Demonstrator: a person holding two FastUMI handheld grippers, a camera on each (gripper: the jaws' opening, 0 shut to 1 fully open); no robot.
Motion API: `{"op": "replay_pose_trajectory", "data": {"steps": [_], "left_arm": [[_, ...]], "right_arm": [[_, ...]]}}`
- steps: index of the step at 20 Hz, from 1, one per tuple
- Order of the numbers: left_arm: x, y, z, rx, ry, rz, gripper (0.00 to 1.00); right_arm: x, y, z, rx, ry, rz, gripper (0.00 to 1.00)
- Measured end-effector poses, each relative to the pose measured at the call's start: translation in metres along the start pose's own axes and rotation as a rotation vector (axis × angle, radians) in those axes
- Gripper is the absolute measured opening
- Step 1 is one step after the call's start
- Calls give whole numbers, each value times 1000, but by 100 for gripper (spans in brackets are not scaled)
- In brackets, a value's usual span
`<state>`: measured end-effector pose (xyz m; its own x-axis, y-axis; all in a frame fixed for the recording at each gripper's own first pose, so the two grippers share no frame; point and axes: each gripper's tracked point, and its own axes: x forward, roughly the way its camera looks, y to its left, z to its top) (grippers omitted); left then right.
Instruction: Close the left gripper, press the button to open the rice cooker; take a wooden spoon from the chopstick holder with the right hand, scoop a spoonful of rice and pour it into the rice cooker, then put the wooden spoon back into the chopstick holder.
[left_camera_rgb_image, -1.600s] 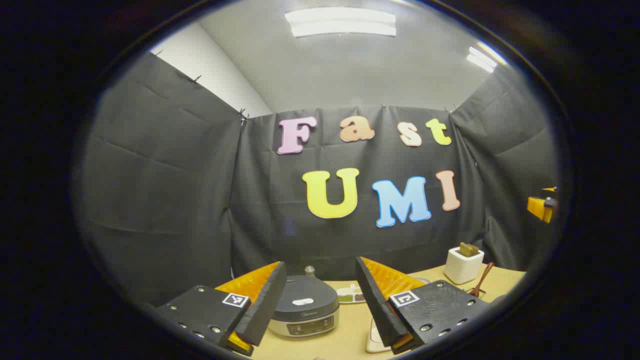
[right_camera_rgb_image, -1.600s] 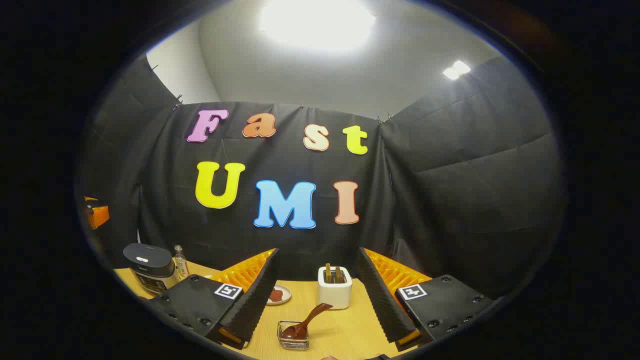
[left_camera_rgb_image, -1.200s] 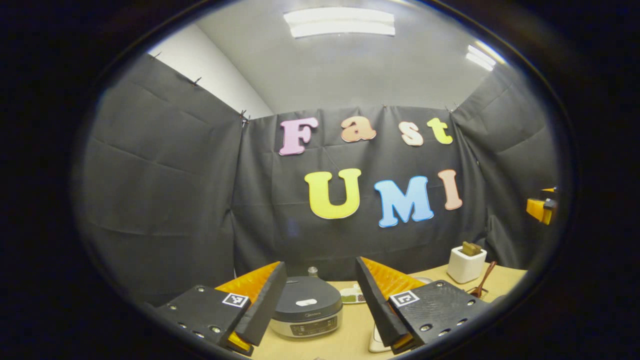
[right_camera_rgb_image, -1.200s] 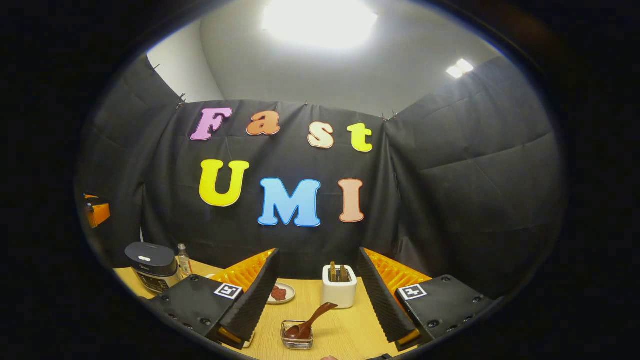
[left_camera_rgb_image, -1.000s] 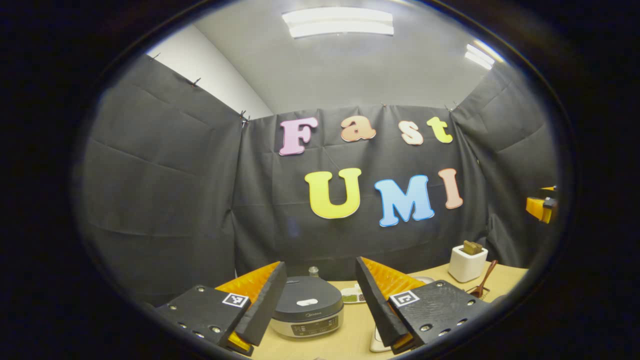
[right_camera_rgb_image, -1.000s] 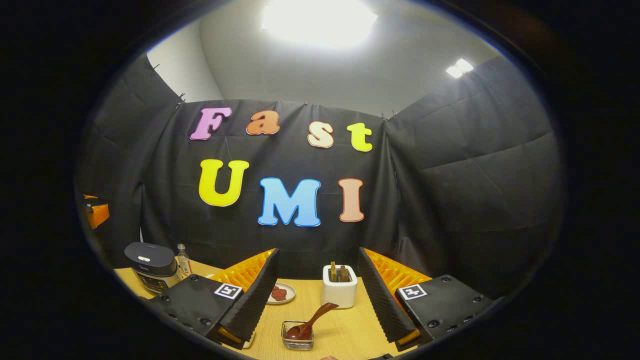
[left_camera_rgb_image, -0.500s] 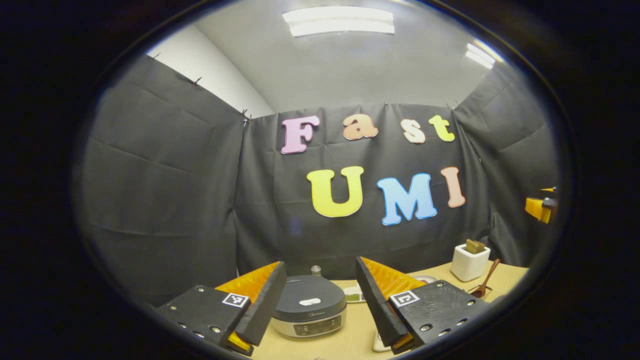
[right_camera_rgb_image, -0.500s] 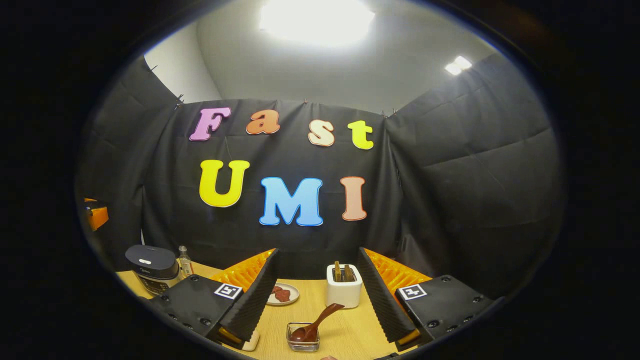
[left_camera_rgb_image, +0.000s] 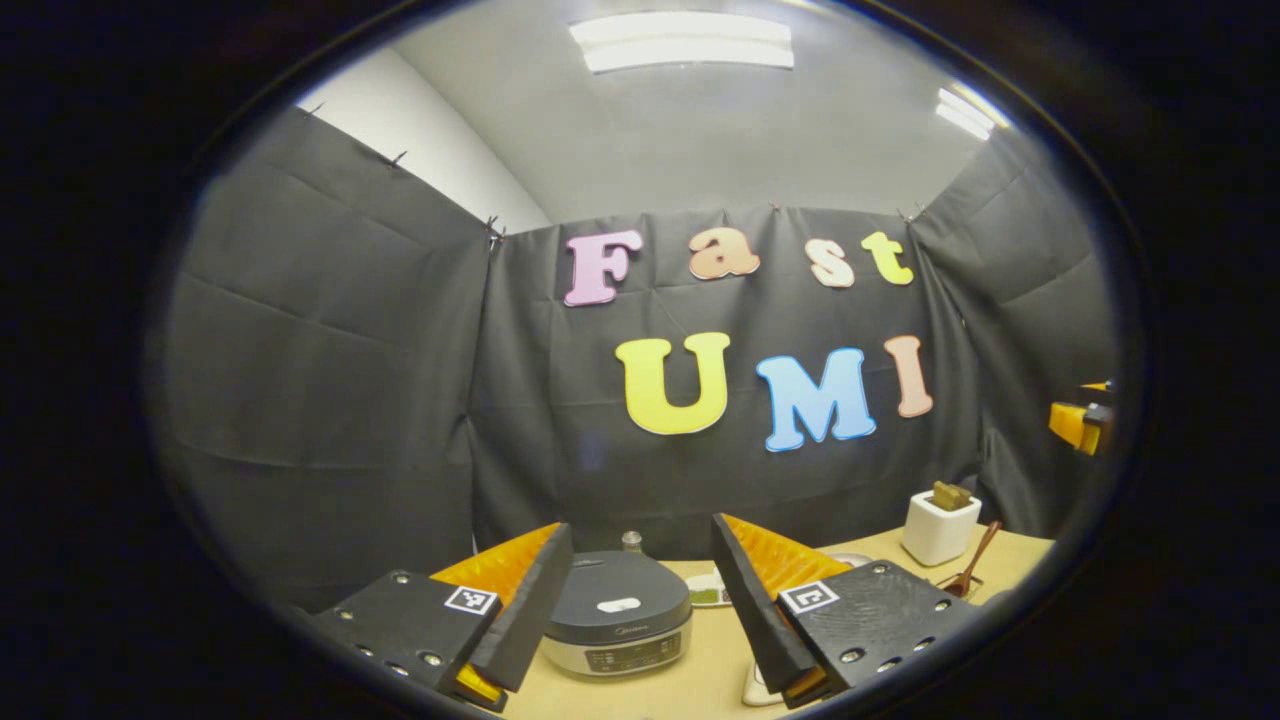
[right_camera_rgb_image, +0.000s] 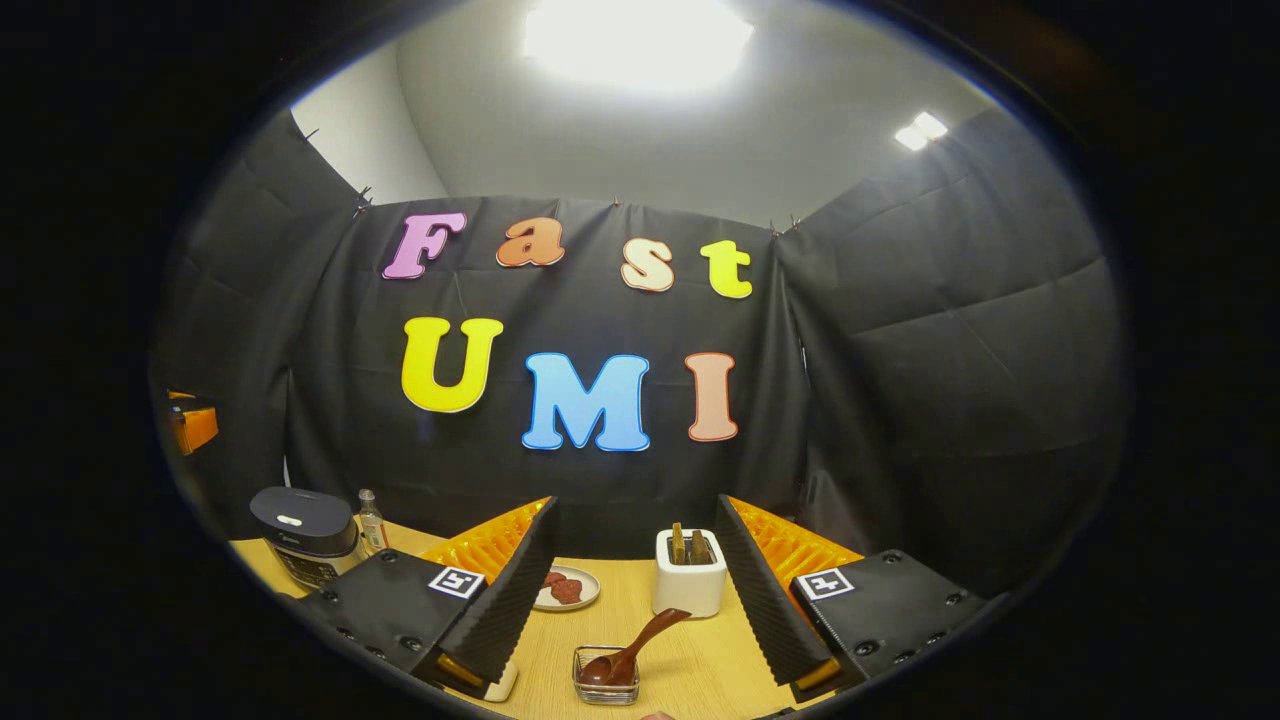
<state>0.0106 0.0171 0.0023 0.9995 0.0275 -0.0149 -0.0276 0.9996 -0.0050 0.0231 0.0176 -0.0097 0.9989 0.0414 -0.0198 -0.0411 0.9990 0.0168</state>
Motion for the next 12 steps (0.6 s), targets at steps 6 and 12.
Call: {"op": "replay_pose_trajectory", "data": {"steps": [6, 12], "left_arm": [[-2, -3, 9, 11, -5, -2, 86], [4, -22, 20, 36, -12, 22, 71]], "right_arm": [[0, -12, -4, -1, 2, 14, 98], [0, -32, -8, 8, -1, 43, 97]]}}
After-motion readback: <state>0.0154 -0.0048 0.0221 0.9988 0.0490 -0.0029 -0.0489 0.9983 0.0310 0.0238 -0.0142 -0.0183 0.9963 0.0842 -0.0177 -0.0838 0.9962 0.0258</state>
